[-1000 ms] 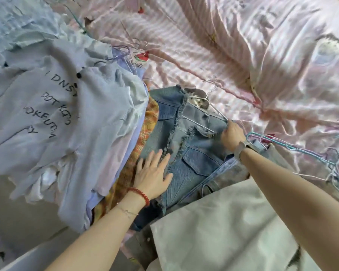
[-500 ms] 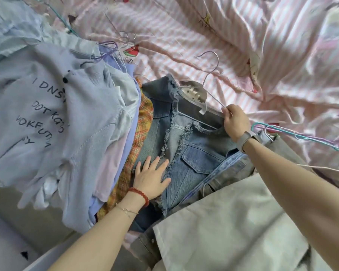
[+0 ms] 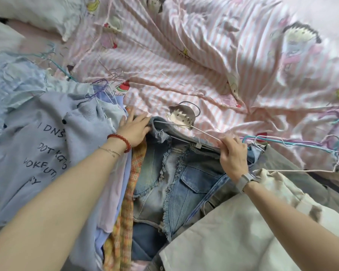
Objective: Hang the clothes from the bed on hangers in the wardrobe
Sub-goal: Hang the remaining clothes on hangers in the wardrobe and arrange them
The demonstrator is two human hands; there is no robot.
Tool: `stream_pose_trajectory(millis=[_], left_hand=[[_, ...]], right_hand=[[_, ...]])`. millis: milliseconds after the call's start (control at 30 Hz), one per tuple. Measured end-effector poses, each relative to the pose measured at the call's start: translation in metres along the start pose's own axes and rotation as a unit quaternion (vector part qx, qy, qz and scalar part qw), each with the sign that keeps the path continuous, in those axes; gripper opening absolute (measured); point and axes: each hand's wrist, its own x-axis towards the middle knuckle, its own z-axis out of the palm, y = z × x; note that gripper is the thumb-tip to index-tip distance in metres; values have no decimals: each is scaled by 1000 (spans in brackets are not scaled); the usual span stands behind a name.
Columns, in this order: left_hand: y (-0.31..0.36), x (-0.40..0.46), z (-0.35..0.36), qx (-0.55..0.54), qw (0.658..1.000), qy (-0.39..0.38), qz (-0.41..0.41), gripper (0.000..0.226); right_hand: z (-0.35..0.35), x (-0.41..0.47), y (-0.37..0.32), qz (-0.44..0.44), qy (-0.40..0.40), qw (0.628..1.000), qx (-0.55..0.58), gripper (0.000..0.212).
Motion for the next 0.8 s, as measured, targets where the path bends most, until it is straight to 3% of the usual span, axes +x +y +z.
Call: stream_pose_trajectory(millis=[100,300,400,600,733,800], left_hand=[[7,7,-2,19,998,50,43,29],[39,-53,-25,-31,983,173,59,29],[58,-97,-20,-61,982,177,35,33],[39,-160,-12,-149,971,167,-87,31],[8,-214,-25,-228,936,242,-120,26],[-3,-242,-33,-258,915,283,-128,35]], right_hand=[[2,-1,6,6,5,1000,-17,29],[2,17,19,93,19,995,10,37],[3,21,13,91,7,996,23,38],[-5,17,-33,-6,-12,1000,24,46],[-21,10,-93,-96,34,995,4,39],[-27,11,-123,-142,64,988,3,35]])
